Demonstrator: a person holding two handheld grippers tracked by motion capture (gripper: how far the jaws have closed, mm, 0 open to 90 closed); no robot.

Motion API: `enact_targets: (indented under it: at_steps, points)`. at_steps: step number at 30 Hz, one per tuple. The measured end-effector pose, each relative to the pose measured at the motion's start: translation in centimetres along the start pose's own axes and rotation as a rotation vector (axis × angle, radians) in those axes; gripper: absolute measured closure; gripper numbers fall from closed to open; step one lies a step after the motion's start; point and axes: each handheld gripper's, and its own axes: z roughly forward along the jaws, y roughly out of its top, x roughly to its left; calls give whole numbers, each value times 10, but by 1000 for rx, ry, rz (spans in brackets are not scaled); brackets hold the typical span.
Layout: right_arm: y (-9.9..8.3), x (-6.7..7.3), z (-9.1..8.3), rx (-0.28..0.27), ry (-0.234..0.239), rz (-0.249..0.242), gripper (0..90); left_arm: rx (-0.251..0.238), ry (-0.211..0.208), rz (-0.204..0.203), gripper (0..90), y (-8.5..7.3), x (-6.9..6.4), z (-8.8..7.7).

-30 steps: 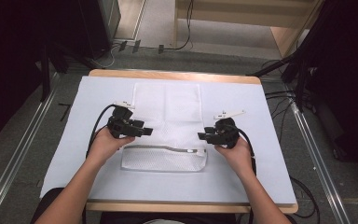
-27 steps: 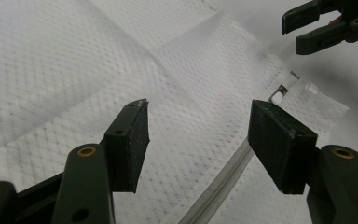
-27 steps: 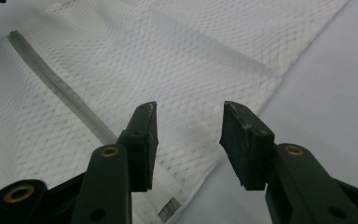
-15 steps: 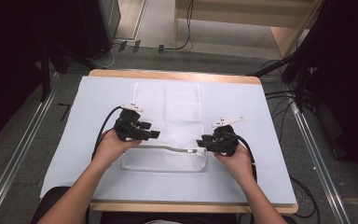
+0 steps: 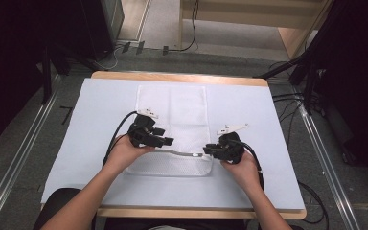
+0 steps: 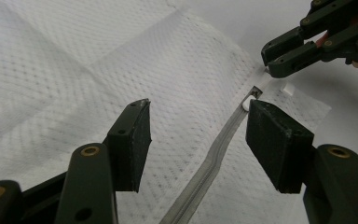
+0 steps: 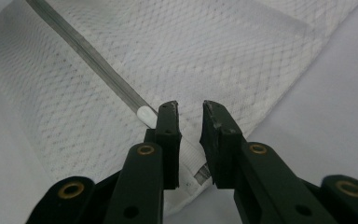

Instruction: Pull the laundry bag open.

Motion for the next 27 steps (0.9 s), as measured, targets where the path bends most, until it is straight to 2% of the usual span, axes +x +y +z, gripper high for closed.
enact_targets:
  at_steps: [8,11,19,27]
  points:
    - [-4,1,5,50,-1,-23,890,13,-24,29,429,2,-10,11]
    - [-6,-1,7,66,-7,-23,900,8,-31,25,454,4,-13,14]
    - [-9,-2,10,53,-2,-31,900,36,-54,58,545,5,-23,29]
    - [-10,-1,10,47,-4,-39,900,47,-95,51,624,5,-27,46]
